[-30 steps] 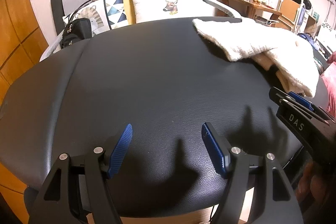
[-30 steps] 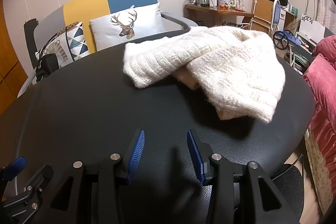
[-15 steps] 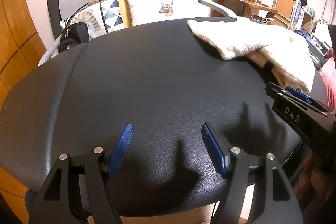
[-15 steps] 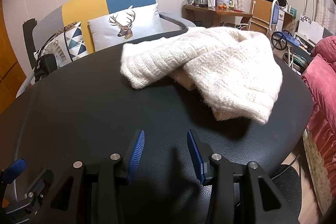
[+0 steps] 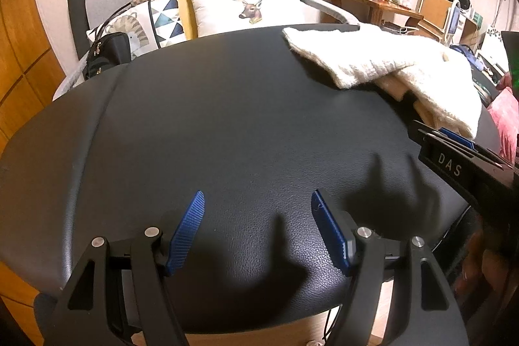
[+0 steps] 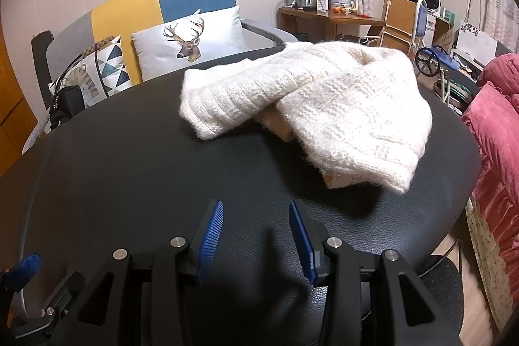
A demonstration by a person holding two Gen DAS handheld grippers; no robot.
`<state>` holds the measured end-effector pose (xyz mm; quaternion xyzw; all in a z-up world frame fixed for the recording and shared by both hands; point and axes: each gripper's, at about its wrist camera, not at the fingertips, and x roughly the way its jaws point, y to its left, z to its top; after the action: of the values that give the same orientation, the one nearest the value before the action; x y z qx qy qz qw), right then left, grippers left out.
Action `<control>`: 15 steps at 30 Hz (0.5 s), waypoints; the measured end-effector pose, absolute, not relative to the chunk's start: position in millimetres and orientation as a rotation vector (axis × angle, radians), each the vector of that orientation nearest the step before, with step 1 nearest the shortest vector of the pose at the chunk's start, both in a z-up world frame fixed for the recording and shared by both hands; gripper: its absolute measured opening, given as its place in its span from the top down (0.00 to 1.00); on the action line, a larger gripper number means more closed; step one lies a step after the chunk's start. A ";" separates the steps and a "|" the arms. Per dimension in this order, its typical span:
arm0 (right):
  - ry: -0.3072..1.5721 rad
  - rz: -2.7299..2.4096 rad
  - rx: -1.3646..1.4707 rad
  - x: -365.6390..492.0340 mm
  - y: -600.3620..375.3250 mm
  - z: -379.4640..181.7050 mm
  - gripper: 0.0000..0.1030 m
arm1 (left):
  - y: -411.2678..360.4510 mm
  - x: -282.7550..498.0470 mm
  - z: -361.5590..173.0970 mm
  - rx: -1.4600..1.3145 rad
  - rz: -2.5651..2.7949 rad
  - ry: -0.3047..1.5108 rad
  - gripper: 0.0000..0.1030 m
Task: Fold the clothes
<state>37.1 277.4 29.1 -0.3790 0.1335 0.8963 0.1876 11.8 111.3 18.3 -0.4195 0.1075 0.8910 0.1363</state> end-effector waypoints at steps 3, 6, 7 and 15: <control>0.385 2.516 -1.069 37.2 279.1 27.9 0.58 | 112.8 11.7 17.2 -1.220 2.574 0.318 0.30; 0.385 2.513 -1.069 37.5 279.5 27.4 0.58 | 113.7 10.8 17.3 -1.222 2.573 0.320 0.30; 0.385 2.513 -1.069 37.5 279.7 27.7 0.58 | 114.0 10.2 17.4 -1.223 2.573 0.321 0.30; 0.379 2.516 -1.057 37.1 279.3 30.3 0.58 | 115.6 -1.8 20.1 -1.223 2.602 0.311 0.30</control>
<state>37.1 279.3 30.3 -0.3765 0.1349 0.8962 0.1921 -1.8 115.6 20.1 -0.4197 0.1067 0.8928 0.1244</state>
